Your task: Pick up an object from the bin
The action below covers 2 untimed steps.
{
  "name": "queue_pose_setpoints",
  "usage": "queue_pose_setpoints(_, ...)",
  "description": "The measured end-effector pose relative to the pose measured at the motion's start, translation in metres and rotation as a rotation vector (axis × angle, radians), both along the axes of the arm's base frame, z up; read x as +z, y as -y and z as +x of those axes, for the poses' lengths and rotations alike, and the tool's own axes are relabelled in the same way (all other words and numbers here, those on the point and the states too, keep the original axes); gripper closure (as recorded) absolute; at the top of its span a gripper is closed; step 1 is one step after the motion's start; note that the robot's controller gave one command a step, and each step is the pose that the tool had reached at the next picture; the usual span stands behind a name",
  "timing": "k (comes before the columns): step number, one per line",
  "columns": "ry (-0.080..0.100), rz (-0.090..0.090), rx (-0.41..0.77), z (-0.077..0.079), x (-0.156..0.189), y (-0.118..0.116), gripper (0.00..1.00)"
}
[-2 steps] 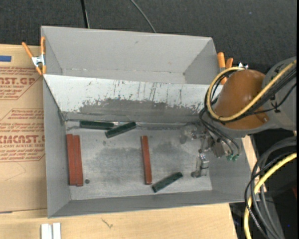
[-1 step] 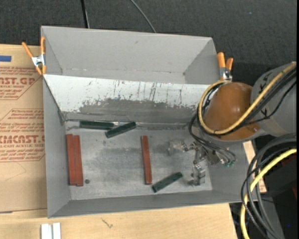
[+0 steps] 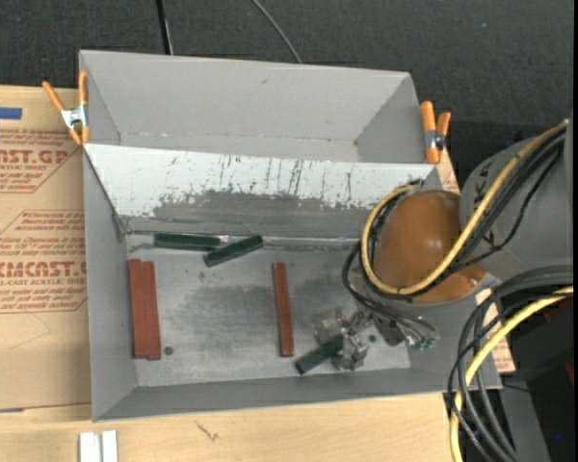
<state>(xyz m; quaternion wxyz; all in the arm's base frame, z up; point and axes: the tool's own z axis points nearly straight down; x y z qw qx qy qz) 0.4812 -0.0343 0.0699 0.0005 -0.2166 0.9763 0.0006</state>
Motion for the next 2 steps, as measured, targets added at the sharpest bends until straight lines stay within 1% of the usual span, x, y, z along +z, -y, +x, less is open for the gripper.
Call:
queue_pose_setpoints(1,0.0,0.0,0.0,0.0,0.0,0.0,1.0)
queue_pose_setpoints(2,0.001,0.0,0.008,0.01,0.148,-0.026,1.0)
